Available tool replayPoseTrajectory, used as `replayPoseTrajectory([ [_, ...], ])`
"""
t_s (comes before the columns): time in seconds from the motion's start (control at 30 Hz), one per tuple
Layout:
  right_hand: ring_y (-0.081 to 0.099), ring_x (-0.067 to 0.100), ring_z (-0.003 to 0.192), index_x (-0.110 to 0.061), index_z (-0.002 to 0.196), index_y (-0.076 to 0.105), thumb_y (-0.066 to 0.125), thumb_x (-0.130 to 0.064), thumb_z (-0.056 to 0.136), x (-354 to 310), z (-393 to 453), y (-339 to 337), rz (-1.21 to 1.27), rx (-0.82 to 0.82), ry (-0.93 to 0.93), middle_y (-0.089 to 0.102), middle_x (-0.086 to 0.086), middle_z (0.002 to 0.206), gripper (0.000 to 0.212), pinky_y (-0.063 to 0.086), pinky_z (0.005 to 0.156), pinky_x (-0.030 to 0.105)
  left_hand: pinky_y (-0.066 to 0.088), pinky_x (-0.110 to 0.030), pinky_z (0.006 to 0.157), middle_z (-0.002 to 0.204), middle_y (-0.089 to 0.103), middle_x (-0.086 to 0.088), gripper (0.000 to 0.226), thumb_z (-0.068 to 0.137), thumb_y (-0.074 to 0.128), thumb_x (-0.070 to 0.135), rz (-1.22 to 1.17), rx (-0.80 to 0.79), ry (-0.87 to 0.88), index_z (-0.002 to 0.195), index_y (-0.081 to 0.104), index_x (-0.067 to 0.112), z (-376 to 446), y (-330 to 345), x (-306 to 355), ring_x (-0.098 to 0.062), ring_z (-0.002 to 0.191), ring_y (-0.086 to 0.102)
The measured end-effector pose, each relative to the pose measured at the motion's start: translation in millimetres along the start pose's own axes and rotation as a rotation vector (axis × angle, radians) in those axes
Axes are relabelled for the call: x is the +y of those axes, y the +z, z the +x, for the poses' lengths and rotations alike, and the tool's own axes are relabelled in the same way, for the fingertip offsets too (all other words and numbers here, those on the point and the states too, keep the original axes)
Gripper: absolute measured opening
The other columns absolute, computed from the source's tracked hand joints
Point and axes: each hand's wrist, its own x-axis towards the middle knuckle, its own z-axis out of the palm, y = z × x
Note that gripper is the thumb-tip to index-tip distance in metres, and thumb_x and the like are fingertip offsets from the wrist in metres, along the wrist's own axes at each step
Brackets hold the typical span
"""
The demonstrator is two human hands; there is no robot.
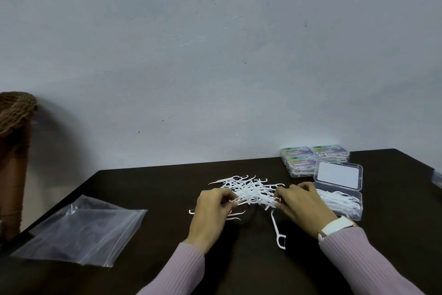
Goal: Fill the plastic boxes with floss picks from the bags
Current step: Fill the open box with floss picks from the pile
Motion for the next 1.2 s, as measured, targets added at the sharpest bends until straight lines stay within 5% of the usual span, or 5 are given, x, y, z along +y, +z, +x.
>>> replayPoseTrajectory([
  [0.13, 0.057, 0.002, 0.089, -0.034, 0.091, 0.057, 0.053, -0.038, 0.091, 14, 1, 1, 0.304, 0.037, 0.075, 0.055, -0.02, 0.077, 0.005, 0.033, 0.098, 0.028, 0.045, -0.012, 0.059, 0.071, 0.068, 0.007, 0.006, 0.08, 0.073, 0.011, -0.146, 0.026, -0.048, 0.082, 0.074, 0.017, 4, 1, 1, 0.003, 0.064, 0.061],
  [0.23, 0.058, -0.007, 0.065, -0.037, 0.071, 0.056, 0.067, -0.026, 0.084, 21, -1, -6, 0.563, 0.108, 0.14, 0.059, -0.02, 0.064, 0.02, 0.043, 0.074, 0.013, 0.045, -0.013, 0.051, 0.071, 0.068, 0.006, 0.005, 0.08, 0.074, 0.011, -0.182, 0.053, -0.05, 0.083, 0.074, 0.016, 8, 0, 4, 0.0, 0.062, 0.061],
  [0.4, 0.057, -0.015, 0.055, -0.02, 0.082, 0.07, 0.069, -0.014, 0.081, 37, -5, -19, 0.727, 0.147, 0.274, 0.062, -0.016, 0.061, 0.005, 0.04, 0.058, -0.001, 0.046, -0.01, 0.059, 0.075, 0.069, 0.011, 0.007, 0.08, 0.074, 0.013, -0.228, 0.081, -0.024, 0.083, 0.074, 0.02, 18, 2, 12, 0.004, 0.07, 0.063],
  [0.83, 0.055, 0.001, 0.075, -0.012, 0.096, 0.069, 0.067, -0.014, 0.082, 103, -34, -32, 0.781, 0.17, 0.582, 0.063, -0.003, 0.082, 0.014, 0.039, 0.058, 0.01, 0.051, -0.014, 0.067, 0.078, 0.072, 0.005, 0.01, 0.081, 0.073, 0.011, -0.403, -0.084, 0.044, 0.089, 0.076, 0.016, 41, 67, 61, -0.003, 0.074, 0.066],
  [1.2, 0.053, 0.006, 0.091, -0.018, 0.103, 0.065, 0.063, -0.018, 0.085, 119, -44, -29, 0.556, -0.003, 0.64, 0.059, -0.005, 0.097, 0.018, 0.045, 0.092, 0.026, 0.053, -0.016, 0.072, 0.081, 0.071, 0.01, 0.01, 0.08, 0.073, 0.012, -0.461, -0.184, 0.125, 0.091, 0.075, 0.013, 55, 114, 88, 0.004, 0.075, 0.064],
])
